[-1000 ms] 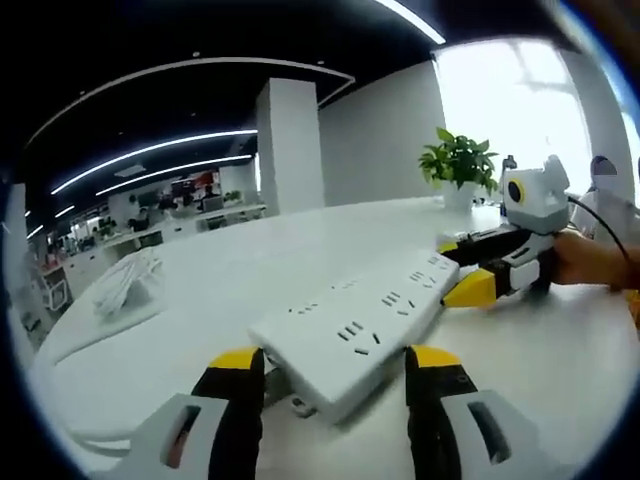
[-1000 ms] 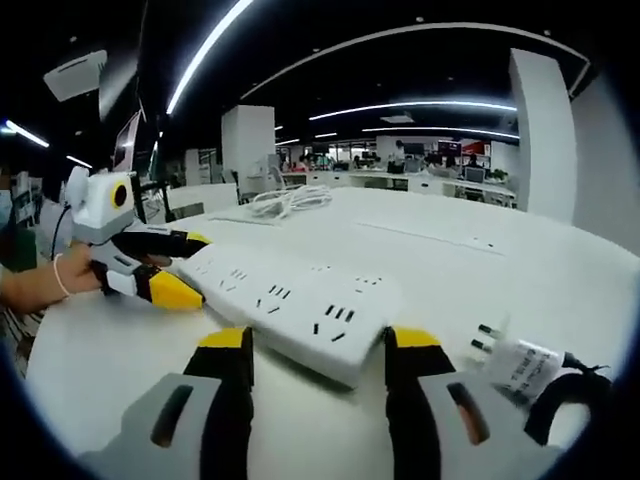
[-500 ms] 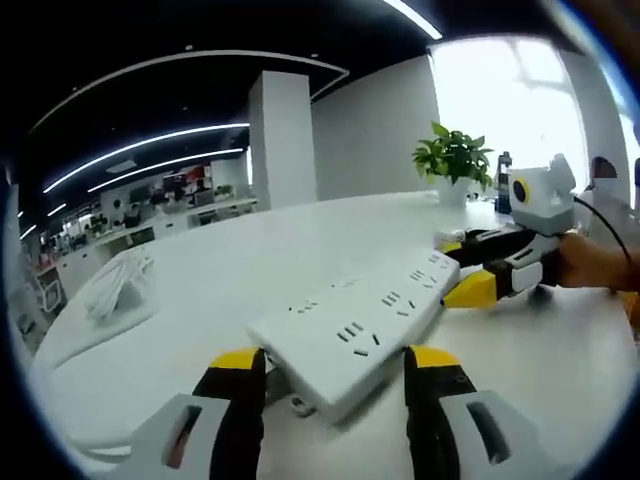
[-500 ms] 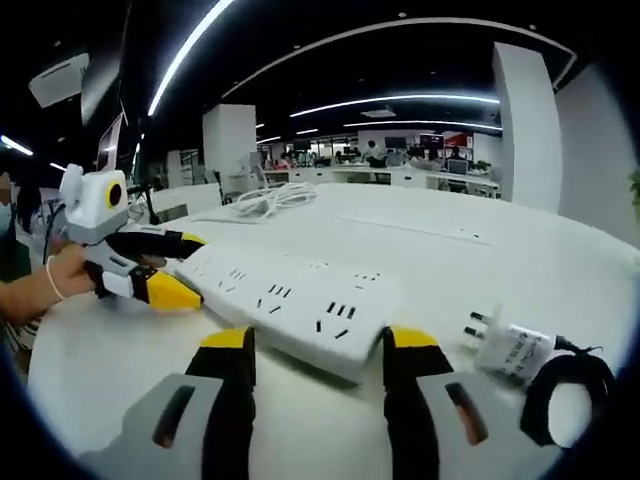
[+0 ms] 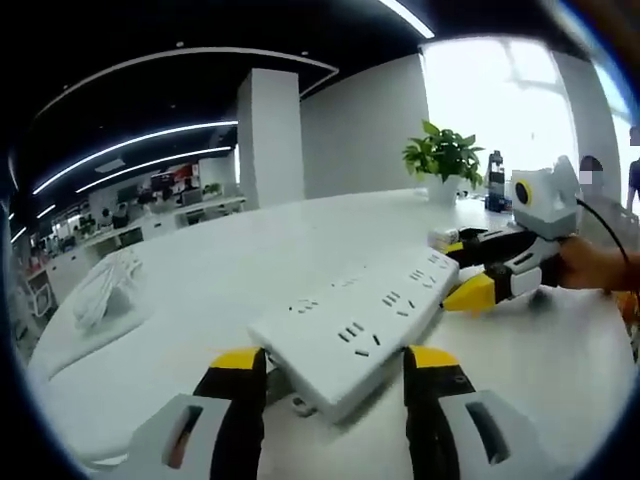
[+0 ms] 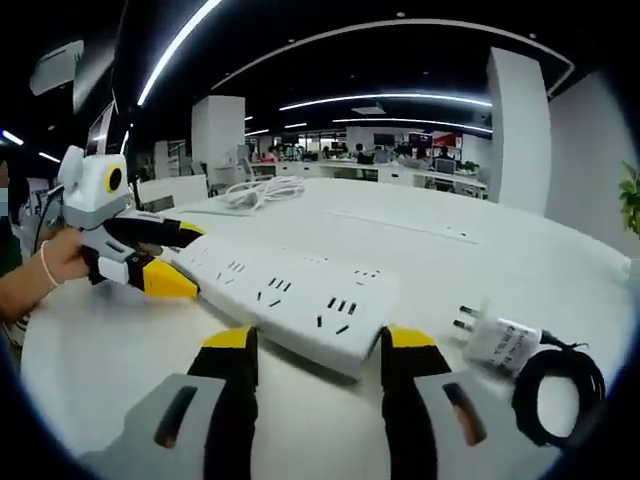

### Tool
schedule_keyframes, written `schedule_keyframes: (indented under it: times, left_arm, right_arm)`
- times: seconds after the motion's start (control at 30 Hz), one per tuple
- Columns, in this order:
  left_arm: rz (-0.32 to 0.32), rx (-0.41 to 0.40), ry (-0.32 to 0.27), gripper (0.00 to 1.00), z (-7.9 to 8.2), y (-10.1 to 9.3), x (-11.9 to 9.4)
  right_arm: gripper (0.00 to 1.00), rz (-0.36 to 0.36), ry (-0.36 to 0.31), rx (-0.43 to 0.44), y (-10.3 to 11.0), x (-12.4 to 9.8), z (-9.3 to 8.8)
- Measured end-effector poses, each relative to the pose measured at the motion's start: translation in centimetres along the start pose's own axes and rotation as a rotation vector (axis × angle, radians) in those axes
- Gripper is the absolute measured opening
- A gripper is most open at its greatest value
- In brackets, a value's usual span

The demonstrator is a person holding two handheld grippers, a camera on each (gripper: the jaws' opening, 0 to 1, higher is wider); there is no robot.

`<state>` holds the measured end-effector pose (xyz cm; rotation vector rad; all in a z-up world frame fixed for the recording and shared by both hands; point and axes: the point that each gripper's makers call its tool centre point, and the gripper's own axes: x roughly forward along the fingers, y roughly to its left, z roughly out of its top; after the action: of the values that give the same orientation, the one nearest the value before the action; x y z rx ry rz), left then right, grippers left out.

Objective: Straighten the power strip on the desk, plug the charger into it

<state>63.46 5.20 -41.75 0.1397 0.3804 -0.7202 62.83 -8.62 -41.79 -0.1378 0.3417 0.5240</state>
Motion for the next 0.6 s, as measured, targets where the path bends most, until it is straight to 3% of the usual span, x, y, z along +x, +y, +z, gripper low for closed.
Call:
schedule_keyframes:
  times: [0.6]
  left_arm:
    - [-0.058, 0.021, -0.004, 0.55, 0.28, -0.35, 0.58]
  right_arm:
    - [0.44, -0.057, 0.006, 0.013, -0.59, -0.87, -0.42]
